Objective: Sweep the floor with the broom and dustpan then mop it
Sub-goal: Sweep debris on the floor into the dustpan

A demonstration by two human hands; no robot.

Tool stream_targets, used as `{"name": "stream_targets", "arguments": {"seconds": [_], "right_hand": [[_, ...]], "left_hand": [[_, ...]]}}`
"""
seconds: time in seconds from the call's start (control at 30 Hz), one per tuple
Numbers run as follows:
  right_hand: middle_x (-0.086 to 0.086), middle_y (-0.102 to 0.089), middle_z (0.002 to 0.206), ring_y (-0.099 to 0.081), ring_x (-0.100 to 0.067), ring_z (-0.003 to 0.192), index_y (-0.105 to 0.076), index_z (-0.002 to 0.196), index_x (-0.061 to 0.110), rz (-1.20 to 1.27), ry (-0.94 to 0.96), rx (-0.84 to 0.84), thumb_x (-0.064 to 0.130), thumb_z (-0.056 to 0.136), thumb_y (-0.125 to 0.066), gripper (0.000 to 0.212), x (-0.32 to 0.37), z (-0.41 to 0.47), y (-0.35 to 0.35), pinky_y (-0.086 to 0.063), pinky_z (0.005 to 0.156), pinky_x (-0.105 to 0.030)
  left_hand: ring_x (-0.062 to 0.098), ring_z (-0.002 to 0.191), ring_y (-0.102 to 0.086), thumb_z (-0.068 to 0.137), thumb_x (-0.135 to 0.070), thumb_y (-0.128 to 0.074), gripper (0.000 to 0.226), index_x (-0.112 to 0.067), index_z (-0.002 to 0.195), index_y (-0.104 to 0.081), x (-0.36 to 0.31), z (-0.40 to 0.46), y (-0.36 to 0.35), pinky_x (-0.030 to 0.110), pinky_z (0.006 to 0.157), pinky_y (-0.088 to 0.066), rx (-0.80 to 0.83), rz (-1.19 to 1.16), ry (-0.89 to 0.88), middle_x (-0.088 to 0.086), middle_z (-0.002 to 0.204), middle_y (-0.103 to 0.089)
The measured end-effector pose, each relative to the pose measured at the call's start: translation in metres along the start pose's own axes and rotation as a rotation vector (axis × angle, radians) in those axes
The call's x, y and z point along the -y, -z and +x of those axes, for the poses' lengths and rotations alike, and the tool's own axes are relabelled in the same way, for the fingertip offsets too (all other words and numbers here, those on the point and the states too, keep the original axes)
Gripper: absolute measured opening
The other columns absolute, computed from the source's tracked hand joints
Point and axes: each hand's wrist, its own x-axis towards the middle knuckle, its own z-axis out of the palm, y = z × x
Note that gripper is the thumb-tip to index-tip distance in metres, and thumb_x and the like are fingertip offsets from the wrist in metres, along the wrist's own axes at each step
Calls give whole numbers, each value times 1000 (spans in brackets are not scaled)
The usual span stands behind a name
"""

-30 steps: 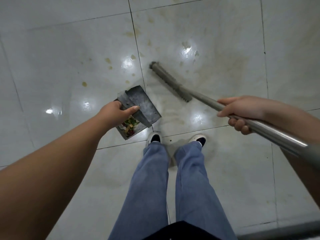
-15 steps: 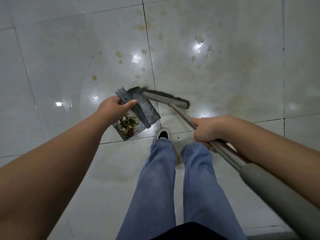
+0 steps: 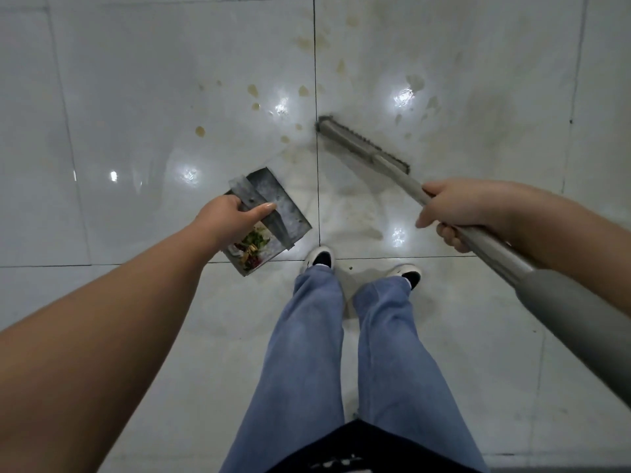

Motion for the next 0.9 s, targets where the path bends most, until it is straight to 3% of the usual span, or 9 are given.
{"name": "stream_targets", "arguments": {"seconds": [0.1,0.17,0.23,0.3,0.4,0.47,0.57,0.8,0.9], "right_hand": [[-9,-43,41,-38,-15,25,-46,91,3,-159,-18,50,-9,87,-36,16,10,14,-20,-38,36,-16],[-9,-46,39,-41,-16,28,-50,107,3,-247,-1,126,-9,85,-34,30,14,16,-42,-40,37,-18],[-12,-50,53,-45,-21,40,-41,133,4,-363,62,179,-8,82,-38,53,13,14,-66,-41,44,-24],[-13,-48,57,-45,-22,42,-34,136,10,-381,74,232,-9,80,-41,60,10,12,-81,-41,46,-26],[-5,-40,44,-37,-11,29,-40,119,27,-71,-39,344,-7,86,-38,48,4,-2,-81,-36,36,-13],[0,-37,33,-32,-6,22,-37,128,38,58,-77,347,-6,87,-37,61,-6,-18,-74,-31,32,-8],[3,-37,31,-33,-6,23,-29,142,38,89,-59,293,-6,86,-39,72,-26,-51,-65,-31,32,-9],[0,-35,32,-32,-9,23,-25,146,34,223,-56,92,-6,88,-40,72,-77,-114,-43,-33,33,-12],[-2,-32,34,-29,-9,22,-29,144,33,386,-69,22,-7,89,-40,68,-103,-131,-40,-31,32,-11]], "left_hand": [[28,81,-60,83,-58,-54,54,-7,98,-62,10,2,2,40,77,-50,-22,-95,31,11,89,-64],[25,77,-59,83,-57,-55,49,-9,95,-62,18,2,4,38,77,-51,-31,-149,38,9,86,-64],[25,79,-59,83,-56,-56,43,-13,87,-61,28,-2,6,38,77,-51,-38,-174,36,10,87,-64],[28,85,-60,83,-54,-57,39,-15,84,-59,36,-5,6,41,82,-51,-41,-196,35,10,88,-64],[30,89,-61,84,-51,-57,40,-12,90,-60,40,-11,3,43,84,-51,-13,-202,20,10,89,-64],[26,81,-60,83,-52,-58,43,-10,91,-60,38,-14,2,35,71,-51,20,-151,7,9,84,-63],[20,68,-56,80,-55,-59,45,-9,85,-59,29,-25,4,29,56,-44,65,-38,-28,5,71,-58],[24,75,-60,79,-58,-58,53,-7,93,-63,-3,-46,16,36,68,-53,77,-5,-143,10,83,-65],[25,75,-61,79,-61,-56,49,-12,83,-61,-24,-53,16,38,70,-53,67,-2,-197,10,83,-66]]}}
